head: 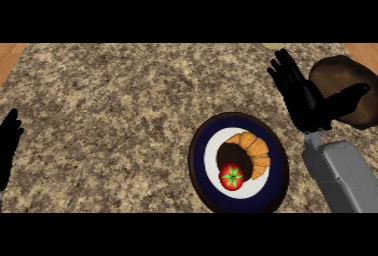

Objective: Pick the tomato from the plate and place it in the pan

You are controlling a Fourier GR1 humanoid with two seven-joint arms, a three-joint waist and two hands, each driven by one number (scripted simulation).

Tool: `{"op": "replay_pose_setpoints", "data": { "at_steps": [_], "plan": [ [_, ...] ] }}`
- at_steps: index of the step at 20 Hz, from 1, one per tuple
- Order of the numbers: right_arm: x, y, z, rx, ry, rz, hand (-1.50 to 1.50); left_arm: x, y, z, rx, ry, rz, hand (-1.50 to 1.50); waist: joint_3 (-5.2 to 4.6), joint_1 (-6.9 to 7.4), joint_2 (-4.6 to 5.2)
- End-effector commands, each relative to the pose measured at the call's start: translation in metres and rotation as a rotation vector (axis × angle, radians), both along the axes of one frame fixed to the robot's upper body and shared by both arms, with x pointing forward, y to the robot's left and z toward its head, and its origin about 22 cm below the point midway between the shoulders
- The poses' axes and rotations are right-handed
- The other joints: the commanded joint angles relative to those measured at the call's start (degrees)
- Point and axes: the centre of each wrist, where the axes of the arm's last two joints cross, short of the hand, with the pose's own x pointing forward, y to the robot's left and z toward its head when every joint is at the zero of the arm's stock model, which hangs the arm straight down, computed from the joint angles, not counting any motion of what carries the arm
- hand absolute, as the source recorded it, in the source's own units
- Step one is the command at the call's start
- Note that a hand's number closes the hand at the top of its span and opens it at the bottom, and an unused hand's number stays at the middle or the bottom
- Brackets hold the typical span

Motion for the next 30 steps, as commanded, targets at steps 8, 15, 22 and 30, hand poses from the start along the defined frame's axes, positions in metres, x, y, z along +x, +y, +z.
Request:
{"op": "replay_pose_setpoints", "data": {
  "at_steps": [8,15,22,30],
  "plan": [
    [-0.052,0.001,-0.072,-0.386,-0.113,0.383,1.50,0.045,-0.091,0.022,-0.207,-0.298,-0.259,0.00,1.45,-1.97,-2.04],
    [-0.097,-0.094,-0.053,-0.571,-0.416,0.093,-1.50,0.037,-0.075,0.016,-0.216,-0.275,-0.281,0.00,1.41,-1.97,-2.38],
    [-0.111,-0.108,0.037,-0.889,-0.368,0.289,-1.50,0.048,-0.086,0.016,-0.224,-0.293,-0.295,0.00,1.25,-1.27,-2.30],
    [-0.121,-0.060,0.125,-1.021,-0.298,0.257,-1.50,0.057,-0.106,0.022,-0.208,-0.298,-0.308,0.00,1.36,0.31,-2.03]
  ]
}}
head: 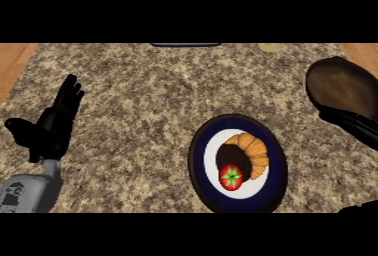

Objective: Pick the tomato from the plate and place it in the pan

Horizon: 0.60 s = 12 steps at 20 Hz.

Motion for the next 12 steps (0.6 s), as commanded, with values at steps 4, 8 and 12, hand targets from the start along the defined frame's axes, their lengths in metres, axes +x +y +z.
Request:
{"op": "replay_pose_setpoints", "data": {
  "at_steps": [4,8,12],
  "plan": [
    [-0.011,0.052,0.035,-0.089,-0.062,-0.009,-1.50,0.013,-0.017,0.008,-0.011,0.000,-0.008,0.00,0.09,1.11,0.26],
    [0.007,0.080,0.021,-0.068,0.013,0.037,-1.50,0.017,-0.002,0.008,0.005,-0.010,-0.027,0.00,0.08,1.64,0.40],
    [0.010,0.084,0.012,-0.057,0.106,0.116,-1.50,0.011,0.005,0.019,0.009,0.000,-0.029,0.00,0.13,1.47,0.30]
  ]
}}
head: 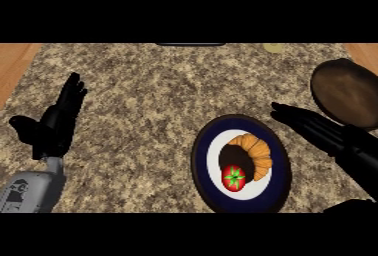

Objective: Pick the tomato from the plate and place it in the pan

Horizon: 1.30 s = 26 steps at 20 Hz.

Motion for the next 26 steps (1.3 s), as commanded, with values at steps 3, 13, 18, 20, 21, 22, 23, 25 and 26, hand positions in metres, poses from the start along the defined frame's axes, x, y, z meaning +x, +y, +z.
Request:
{"op": "replay_pose_setpoints", "data": {
  "at_steps": [3,13,18,20,21,22,23,25,26],
  "plan": [
    [-0.017,0.043,-0.012,-0.003,0.051,0.069,-1.50,0.003,0.002,-0.005,-0.009,-0.003,-0.008,0.00,0.04,-0.23,-0.02],
    [0.001,0.048,-0.016,-0.087,0.095,-0.081,-1.50,0.001,-0.006,-0.025,-0.004,-0.003,-0.012,0.00,0.04,-0.35,0.01],
    [0.003,0.053,-0.046,-0.179,0.133,-0.125,-1.50,-0.002,0.007,0.007,0.012,0.002,0.015,0.00,0.06,-0.28,-0.04],
    [0.023,0.054,-0.065,-0.198,0.149,-0.092,-1.50,0.010,-0.005,-0.011,-0.007,0.002,-0.003,0.00,0.06,-0.33,0.10],
    [0.026,0.053,-0.064,-0.192,0.176,-0.077,-1.50,0.005,-0.014,-0.004,-0.004,-0.010,-0.002,0.00,0.07,-0.25,0.04],
    [0.028,0.043,-0.085,-0.199,0.178,-0.079,-1.50,-0.008,-0.005,-0.002,-0.012,-0.001,-0.015,0.00,0.09,-0.09,0.02],
    [0.017,0.053,-0.083,-0.201,0.171,-0.064,-1.50,0.009,-0.007,0.006,0.007,-0.002,0.021,0.00,0.08,-0.38,0.00],
    [0.017,0.052,-0.087,-0.198,0.205,-0.025,-1.50,0.001,-0.006,-0.005,0.008,-0.009,0.003,0.00,0.07,-0.34,0.00],
    [0.023,0.067,-0.094,-0.207,0.201,-0.039,-1.50,-0.013,0.000,0.005,-0.015,-0.008,-0.007,0.00,0.08,-0.05,-0.04]
  ]
}}
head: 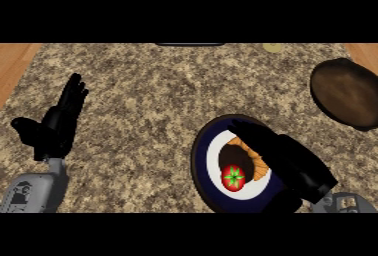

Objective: Pick the tomato from the plate and place it in the pan

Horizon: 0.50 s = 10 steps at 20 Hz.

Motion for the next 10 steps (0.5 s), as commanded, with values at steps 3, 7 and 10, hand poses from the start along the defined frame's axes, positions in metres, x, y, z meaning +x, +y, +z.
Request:
{"op": "replay_pose_setpoints", "data": {
  "at_steps": [3,7,10],
  "plan": [
    [0.005,0.004,-0.019,-0.035,0.054,0.061,-1.50,0.008,0.015,0.009,0.006,0.001,0.011,0.00,0.00,-0.07,0.01],
    [-0.004,0.020,-0.013,-0.104,0.037,0.057,-1.50,0.014,-0.008,-0.004,-0.001,0.007,0.026,0.00,-0.01,-0.23,-0.01],
    [0.007,0.024,-0.025,-0.120,0.043,0.047,-1.50,0.013,0.007,0.010,-0.011,-0.008,0.015,0.00,0.00,-0.07,-0.01]
  ]
}}
